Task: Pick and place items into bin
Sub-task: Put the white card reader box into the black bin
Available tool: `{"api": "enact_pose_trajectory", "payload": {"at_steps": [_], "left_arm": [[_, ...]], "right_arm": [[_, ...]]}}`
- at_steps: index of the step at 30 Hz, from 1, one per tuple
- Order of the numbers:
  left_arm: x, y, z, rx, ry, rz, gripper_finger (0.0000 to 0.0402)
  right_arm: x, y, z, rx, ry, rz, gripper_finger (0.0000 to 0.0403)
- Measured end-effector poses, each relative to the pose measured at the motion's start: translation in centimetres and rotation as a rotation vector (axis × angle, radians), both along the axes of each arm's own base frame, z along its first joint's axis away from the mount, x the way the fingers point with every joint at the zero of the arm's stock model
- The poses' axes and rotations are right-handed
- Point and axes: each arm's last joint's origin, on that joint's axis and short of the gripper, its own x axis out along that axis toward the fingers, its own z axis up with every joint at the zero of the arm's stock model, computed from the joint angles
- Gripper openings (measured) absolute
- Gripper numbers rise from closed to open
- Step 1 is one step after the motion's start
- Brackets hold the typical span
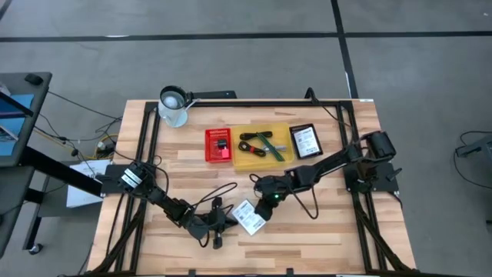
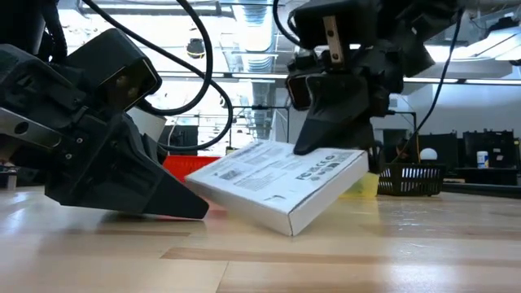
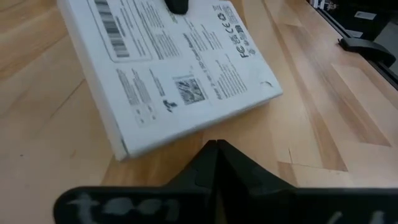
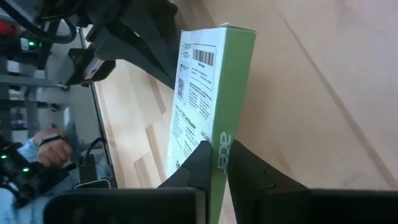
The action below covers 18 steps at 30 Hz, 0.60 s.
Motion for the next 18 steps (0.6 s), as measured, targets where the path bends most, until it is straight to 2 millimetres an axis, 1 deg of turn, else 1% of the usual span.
{"api": "enact_pose_trajectory", "payload": {"at_steps": [3,8,13,18], "left_arm": [[0.0,0.0,0.0,-0.001,-0.001,0.000,0.0000],[0.0,0.0,0.0,-0.002,-0.003,0.000,0.0000],[0.0,0.0,0.0,-0.003,-0.005,0.000,0.0000],[0.0,0.0,0.1,-0.003,-0.006,0.000,0.0000]], "right_arm": [[-0.4,-0.2,1.0,-0.043,0.011,-0.009,0.0025],[-1.7,-0.8,4.2,-0.140,0.007,-0.059,0.0025],[-4.1,-1.4,7.2,-0.231,0.026,-0.124,0.0026],[-7.1,-2.6,9.8,-0.341,0.072,-0.214,0.0025]]}}
